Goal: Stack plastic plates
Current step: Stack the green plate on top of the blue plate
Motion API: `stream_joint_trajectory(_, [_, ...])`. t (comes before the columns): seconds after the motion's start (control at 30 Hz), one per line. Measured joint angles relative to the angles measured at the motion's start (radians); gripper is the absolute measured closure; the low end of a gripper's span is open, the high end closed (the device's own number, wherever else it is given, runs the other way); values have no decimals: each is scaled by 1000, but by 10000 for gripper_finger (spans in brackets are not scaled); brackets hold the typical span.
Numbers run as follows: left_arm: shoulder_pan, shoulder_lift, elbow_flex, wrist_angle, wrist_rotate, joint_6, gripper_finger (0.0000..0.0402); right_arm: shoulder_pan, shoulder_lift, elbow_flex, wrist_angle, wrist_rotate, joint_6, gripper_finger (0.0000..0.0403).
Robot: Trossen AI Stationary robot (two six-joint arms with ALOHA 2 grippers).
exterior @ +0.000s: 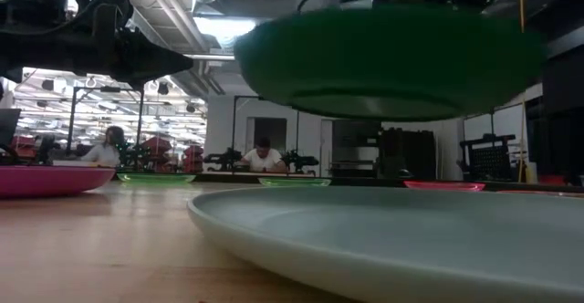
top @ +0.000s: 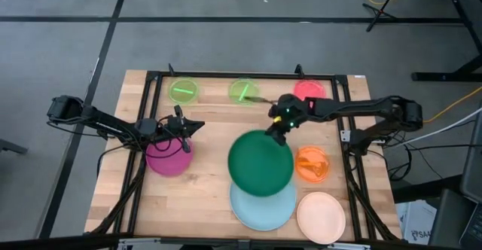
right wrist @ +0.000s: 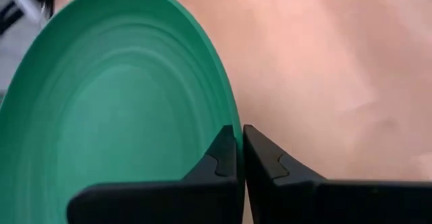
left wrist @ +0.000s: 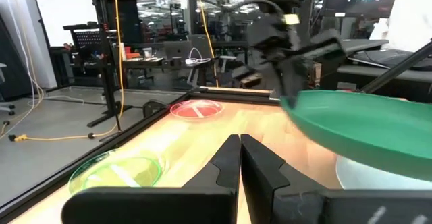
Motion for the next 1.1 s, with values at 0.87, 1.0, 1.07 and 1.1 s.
stream_joint_trajectory(0.87, [-48,0,0,0,100,-73,395,267,204,0,94,96,33,402])
stream_joint_trajectory(1.0, [-52,0,0,0,100,-75,395,267,227,0,98,139,35,402])
stream_joint_trajectory(1.07, [-52,0,0,1,99,-81,395,267,235,0,99,156,37,402])
stream_joint_trajectory(1.1, [-52,0,1,0,100,-83,395,267,239,0,104,161,37,402])
